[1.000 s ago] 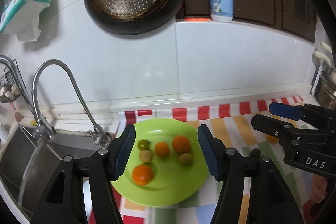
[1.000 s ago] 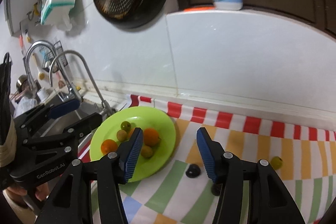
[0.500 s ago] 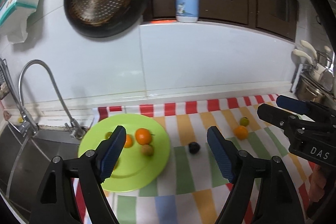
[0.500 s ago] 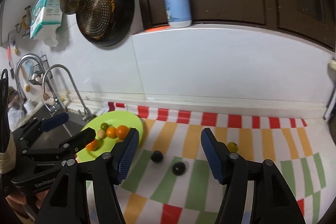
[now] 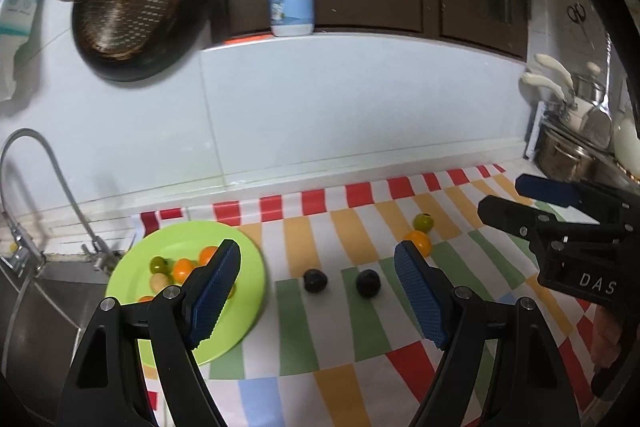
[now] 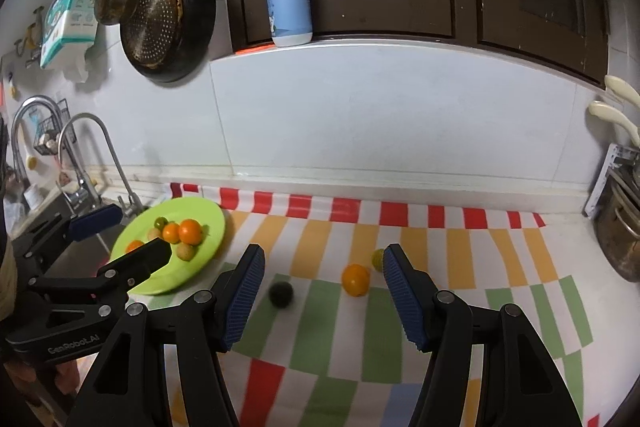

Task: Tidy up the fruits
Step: 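Withdraw both open tools from the plate toward the dark fruits and orange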

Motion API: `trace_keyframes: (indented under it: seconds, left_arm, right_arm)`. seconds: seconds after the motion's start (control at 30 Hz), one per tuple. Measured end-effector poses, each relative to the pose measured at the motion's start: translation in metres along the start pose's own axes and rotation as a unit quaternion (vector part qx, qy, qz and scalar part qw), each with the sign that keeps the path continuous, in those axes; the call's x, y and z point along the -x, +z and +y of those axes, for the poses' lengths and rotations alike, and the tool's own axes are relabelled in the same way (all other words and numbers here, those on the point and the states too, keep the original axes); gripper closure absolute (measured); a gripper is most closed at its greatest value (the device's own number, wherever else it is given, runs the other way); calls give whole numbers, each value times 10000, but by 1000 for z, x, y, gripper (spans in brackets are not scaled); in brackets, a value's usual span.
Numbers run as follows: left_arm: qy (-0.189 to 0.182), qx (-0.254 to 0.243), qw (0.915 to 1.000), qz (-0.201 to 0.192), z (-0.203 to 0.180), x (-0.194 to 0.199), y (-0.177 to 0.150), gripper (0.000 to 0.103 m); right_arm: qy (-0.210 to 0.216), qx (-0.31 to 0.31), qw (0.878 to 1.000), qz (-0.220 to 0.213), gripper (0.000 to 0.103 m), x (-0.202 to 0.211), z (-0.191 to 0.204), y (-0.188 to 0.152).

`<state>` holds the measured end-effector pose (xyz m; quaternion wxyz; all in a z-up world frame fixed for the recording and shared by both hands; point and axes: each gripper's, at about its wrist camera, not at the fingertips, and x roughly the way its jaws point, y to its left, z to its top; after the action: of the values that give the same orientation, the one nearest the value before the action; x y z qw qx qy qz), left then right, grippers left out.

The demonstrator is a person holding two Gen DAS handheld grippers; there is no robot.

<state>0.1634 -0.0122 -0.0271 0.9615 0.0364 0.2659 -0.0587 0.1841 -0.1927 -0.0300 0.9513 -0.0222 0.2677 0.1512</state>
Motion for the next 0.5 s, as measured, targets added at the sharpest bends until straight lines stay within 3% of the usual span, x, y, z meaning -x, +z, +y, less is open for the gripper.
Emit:
trace_keyframes:
  seconds: [0.5]
  left_arm:
    - [-459, -389, 9980, 180, -25, -39, -9, 24]
  right_arm:
    - [-9, 123, 9998, 167, 41, -22, -23, -10]
